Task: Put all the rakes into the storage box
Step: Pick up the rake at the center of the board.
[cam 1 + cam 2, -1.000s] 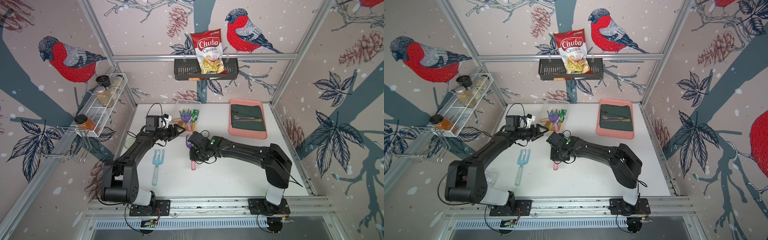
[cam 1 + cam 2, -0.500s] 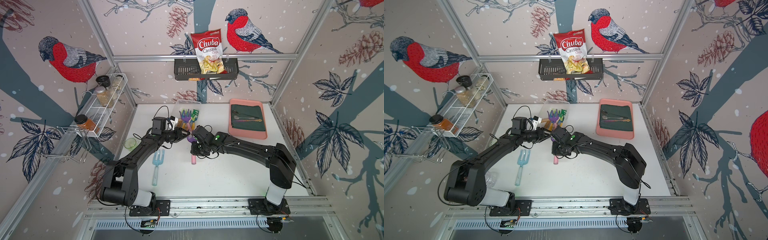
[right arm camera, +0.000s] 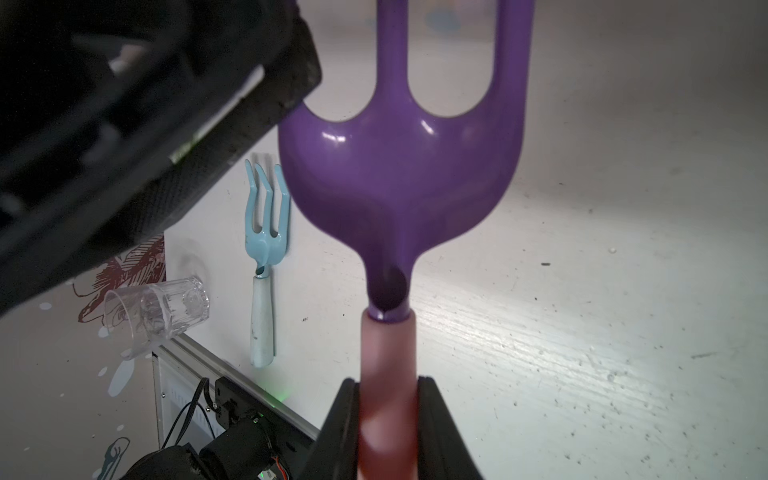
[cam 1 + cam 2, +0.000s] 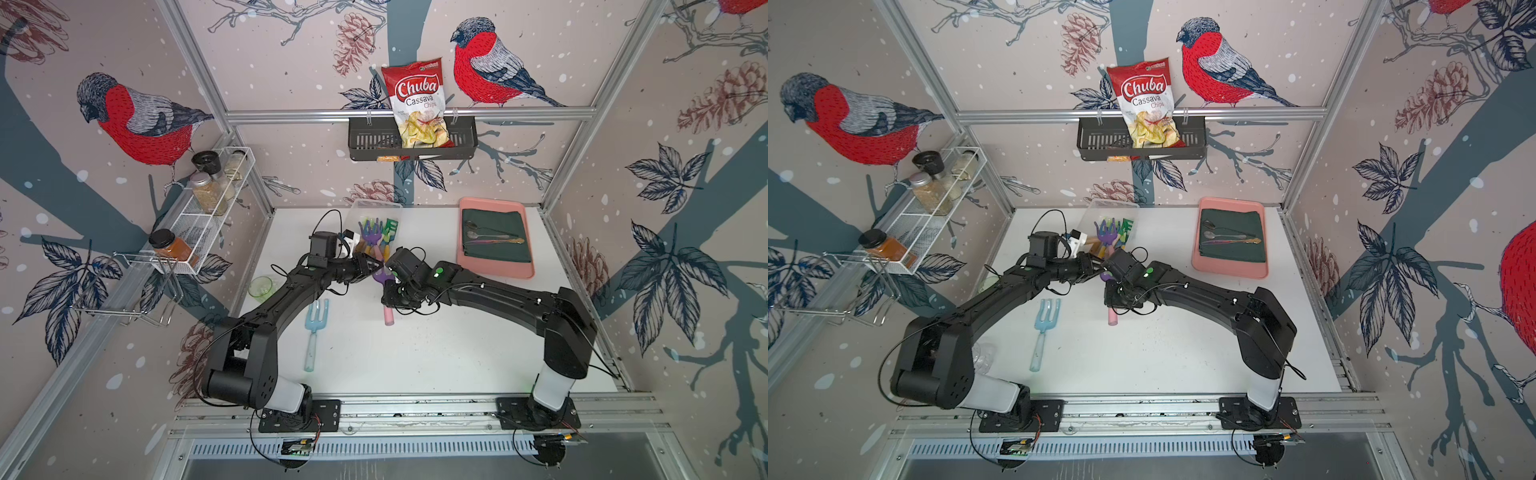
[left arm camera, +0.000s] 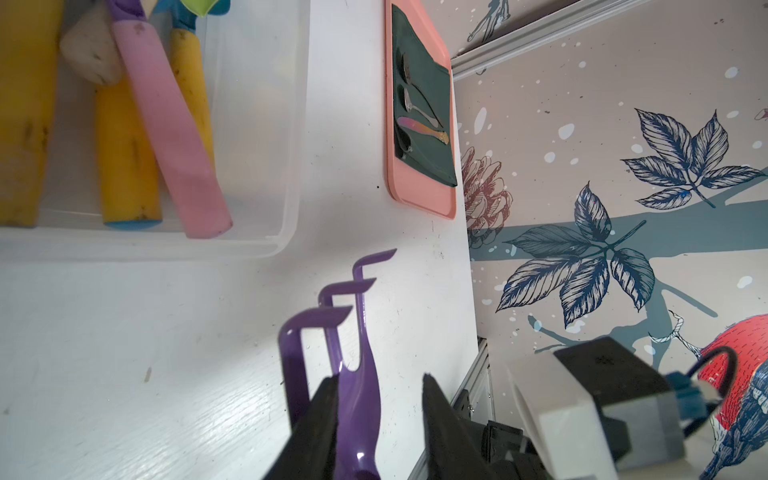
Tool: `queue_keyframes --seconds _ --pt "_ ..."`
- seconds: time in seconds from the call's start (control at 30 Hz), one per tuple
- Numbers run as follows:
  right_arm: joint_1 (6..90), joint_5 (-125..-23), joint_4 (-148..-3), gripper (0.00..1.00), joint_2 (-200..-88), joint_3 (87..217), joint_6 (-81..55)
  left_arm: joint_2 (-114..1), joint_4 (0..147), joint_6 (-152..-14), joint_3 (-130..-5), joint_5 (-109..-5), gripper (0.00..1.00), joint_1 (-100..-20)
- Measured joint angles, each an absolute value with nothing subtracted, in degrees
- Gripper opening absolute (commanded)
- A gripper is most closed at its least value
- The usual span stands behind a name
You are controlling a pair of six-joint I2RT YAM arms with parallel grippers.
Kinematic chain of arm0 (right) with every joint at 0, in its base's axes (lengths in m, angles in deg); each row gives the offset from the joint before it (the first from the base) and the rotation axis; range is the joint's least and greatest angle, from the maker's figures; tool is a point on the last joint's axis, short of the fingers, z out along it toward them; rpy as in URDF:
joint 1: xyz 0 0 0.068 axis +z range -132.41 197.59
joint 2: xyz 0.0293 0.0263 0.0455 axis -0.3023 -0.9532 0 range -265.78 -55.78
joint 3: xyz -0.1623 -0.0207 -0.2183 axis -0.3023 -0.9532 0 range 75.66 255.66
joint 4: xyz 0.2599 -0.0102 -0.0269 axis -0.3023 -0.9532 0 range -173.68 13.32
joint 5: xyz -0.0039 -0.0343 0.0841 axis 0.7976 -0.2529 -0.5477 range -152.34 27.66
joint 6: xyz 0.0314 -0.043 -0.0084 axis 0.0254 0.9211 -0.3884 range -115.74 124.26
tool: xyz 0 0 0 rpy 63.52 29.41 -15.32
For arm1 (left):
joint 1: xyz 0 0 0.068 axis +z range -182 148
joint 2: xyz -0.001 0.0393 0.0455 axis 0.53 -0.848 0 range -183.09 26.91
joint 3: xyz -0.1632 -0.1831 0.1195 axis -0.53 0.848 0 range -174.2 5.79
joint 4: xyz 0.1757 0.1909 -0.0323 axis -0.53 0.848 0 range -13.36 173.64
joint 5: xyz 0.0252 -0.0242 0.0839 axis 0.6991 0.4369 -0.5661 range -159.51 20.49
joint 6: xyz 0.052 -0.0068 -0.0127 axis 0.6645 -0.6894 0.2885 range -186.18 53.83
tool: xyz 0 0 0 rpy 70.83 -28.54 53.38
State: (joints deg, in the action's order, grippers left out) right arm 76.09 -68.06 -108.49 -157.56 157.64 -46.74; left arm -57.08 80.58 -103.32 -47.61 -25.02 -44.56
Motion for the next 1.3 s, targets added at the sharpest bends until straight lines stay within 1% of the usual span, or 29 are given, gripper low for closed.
queue_keyframes --seconds 0.2,0.4,0.63,0.77,0.87,0.97,1.03,1.1,1.17,1.27,1.3 --pt "75.70 -66.99 -108.62 0.14 -155.52 155.34 -46.74 -58.04 82.11 -101.94 -50.50 -26.14 0.36 -44.56" --pt "75.44 -66.20 -108.62 0.14 -154.01 155.28 -46.74 -59.20 83.73 -100.74 -50.48 -26.92 0.37 -44.76" --pt "75.35 -66.66 -108.34 0.15 -154.85 156.50 -46.72 -59.24 83.25 -100.79 -49.40 -27.30 0.36 -45.85" --pt "75.46 -67.58 -108.12 0.15 -155.83 157.55 -46.72 -59.50 82.62 -101.81 -48.95 -27.27 0.30 -46.59" --pt "75.46 -68.32 -107.44 0.16 -156.13 158.29 -46.70 -59.65 81.57 -102.27 -48.53 -27.27 0.23 -47.07" --pt "75.48 -68.58 -106.87 0.18 -156.38 158.73 -46.70 -59.70 80.98 -103.36 -48.40 -27.16 0.13 -47.31" --pt "75.48 -68.78 -107.09 0.23 -156.55 158.75 -46.72 -59.79 79.95 -104.33 -48.40 -25.87 0.10 -47.36" --pt "75.46 -68.73 -107.18 0.33 -156.59 158.75 -46.72 -59.81 79.25 -105.11 -48.49 -25.55 0.08 -47.53" --pt "75.42 -68.76 -106.92 0.44 -156.53 158.75 -46.70 -60.14 79.14 -104.70 -48.92 -26.29 0.07 -47.53" --pt "75.31 -68.73 -106.50 0.68 -155.65 158.34 -46.72 -61.36 79.58 -104.68 -49.95 -27.21 0.06 -47.51" --pt "75.29 -68.73 -106.43 0.72 -155.22 158.01 -46.72 -61.75 79.56 -104.59 -50.32 -27.23 0.06 -47.51"
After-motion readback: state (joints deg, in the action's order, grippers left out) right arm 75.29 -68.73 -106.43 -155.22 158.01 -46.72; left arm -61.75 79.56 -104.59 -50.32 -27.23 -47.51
